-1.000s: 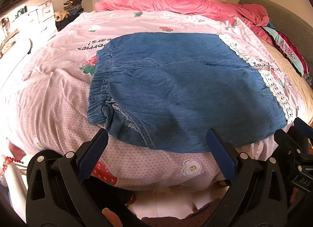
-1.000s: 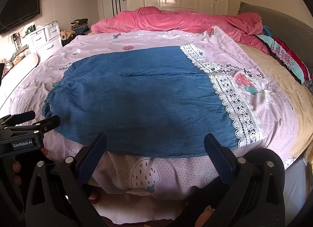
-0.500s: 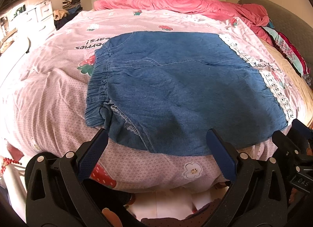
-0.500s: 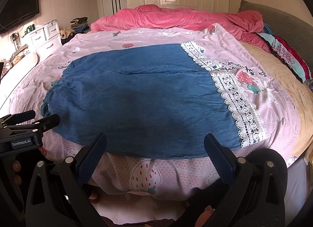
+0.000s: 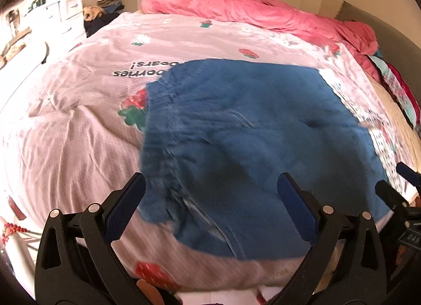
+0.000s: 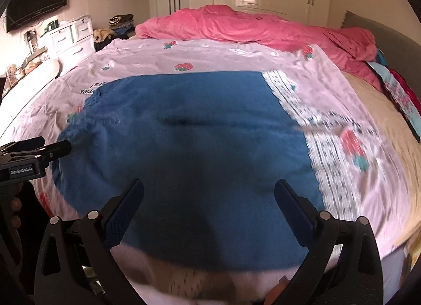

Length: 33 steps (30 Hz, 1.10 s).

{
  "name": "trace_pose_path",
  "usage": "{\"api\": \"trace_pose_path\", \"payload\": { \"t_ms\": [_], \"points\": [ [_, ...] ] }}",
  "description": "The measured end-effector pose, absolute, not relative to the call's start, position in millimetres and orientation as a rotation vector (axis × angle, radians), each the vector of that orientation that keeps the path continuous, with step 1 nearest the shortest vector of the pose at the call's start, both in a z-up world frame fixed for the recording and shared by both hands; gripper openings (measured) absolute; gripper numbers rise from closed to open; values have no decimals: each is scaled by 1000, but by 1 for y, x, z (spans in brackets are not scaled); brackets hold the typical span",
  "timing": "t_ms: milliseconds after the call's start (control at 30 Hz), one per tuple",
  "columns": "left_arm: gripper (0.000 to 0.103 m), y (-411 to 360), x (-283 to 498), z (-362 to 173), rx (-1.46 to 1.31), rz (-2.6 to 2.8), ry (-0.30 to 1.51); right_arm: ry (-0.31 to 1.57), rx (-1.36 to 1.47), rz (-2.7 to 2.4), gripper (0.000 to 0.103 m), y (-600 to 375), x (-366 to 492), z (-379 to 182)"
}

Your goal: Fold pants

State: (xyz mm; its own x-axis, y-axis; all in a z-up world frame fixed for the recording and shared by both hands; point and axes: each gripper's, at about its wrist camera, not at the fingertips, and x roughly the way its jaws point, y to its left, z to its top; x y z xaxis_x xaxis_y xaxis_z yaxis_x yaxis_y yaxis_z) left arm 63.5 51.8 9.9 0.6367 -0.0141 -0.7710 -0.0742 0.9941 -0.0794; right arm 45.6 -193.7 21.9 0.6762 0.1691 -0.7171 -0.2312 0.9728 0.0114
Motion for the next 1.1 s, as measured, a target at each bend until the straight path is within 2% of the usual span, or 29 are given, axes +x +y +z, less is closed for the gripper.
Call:
{"api": "trace_pose_path", "payload": {
  "t_ms": [400, 700, 967, 1000, 1067, 1100],
  "points": [
    [94, 112, 150, 19, -129, 94, 911, 831, -147, 370, 99, -152, 170, 31],
    [94, 140, 214, -1, -137, 92, 986, 867, -249, 496, 99, -108, 246, 28],
    [93, 150, 242, -12, -101, 83, 976, 941, -315, 563, 99, -80, 309, 11],
    [92, 149, 245, -15, -82, 82, 976, 943, -322, 567, 99, -78, 313, 10],
    [65, 146, 250, -20, -70, 66, 990, 962, -351, 595, 99, -68, 324, 5],
    [58, 144, 252, -24, -70, 39, 1000, 972, -369, 599, 99, -63, 329, 2]
  ]
}}
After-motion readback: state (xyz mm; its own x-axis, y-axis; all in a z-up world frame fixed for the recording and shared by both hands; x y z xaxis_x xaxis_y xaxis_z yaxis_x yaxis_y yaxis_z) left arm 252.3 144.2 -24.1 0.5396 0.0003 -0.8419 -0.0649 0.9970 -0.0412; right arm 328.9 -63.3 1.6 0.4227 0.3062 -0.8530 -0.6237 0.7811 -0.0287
